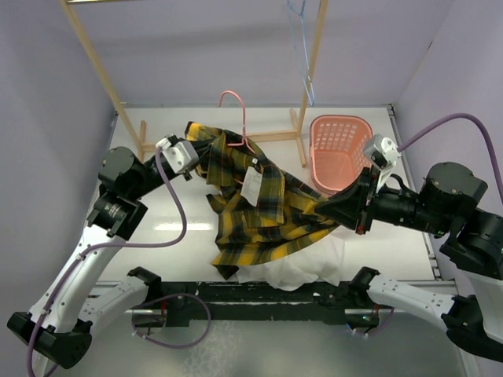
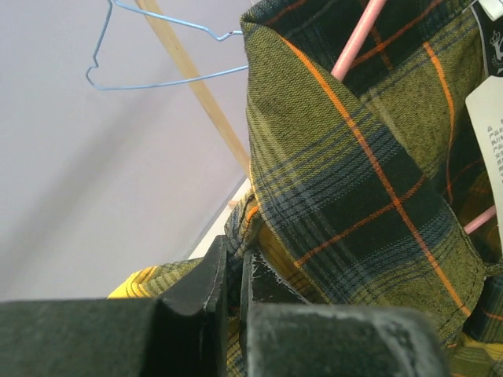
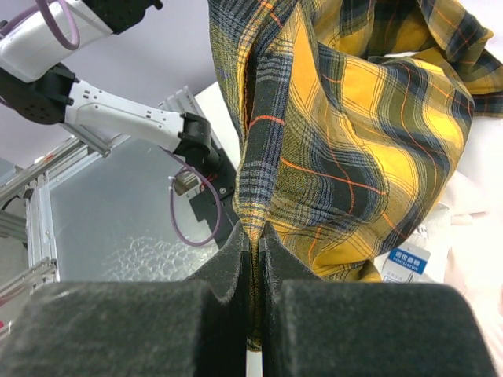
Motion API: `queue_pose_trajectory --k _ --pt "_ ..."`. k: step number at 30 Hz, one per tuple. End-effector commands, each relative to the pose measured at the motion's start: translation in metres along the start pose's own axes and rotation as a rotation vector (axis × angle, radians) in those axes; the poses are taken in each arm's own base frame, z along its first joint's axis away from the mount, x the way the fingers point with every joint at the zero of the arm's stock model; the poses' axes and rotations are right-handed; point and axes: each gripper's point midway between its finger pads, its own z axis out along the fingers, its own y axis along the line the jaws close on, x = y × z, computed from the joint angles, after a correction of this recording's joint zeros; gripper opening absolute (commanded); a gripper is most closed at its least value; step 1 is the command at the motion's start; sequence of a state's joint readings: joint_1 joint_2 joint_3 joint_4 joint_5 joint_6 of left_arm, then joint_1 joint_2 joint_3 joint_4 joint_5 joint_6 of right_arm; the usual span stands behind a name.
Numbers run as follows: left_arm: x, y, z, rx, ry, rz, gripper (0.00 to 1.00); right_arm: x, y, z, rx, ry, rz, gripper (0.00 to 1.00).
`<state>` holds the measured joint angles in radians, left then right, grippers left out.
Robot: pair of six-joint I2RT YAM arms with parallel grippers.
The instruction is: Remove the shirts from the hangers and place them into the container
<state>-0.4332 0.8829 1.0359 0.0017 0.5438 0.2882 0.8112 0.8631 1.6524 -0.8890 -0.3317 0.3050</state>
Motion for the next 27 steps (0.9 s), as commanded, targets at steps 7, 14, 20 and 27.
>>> queue_pose_trajectory --k 7,14,20,27 --pt "-0.029 0.019 -0.014 -0.092 -0.026 0.144 0.00 -0.023 -0.018 -0.021 0.152 -0.115 -0.002 0.39" --pt "-0.006 0.052 -0.020 -0.225 0.233 0.215 0.00 -0.048 -0.053 -0.057 0.422 -0.184 -0.006 0.69" --pt "-0.013 0.089 -0.021 -0.387 0.363 0.159 0.00 -0.069 -0.067 -0.016 0.455 -0.143 -0.038 0.66" --pt "-0.068 0.127 -0.024 -0.523 0.306 0.208 0.00 -0.110 -0.081 0.044 0.460 -0.155 -0.097 0.64"
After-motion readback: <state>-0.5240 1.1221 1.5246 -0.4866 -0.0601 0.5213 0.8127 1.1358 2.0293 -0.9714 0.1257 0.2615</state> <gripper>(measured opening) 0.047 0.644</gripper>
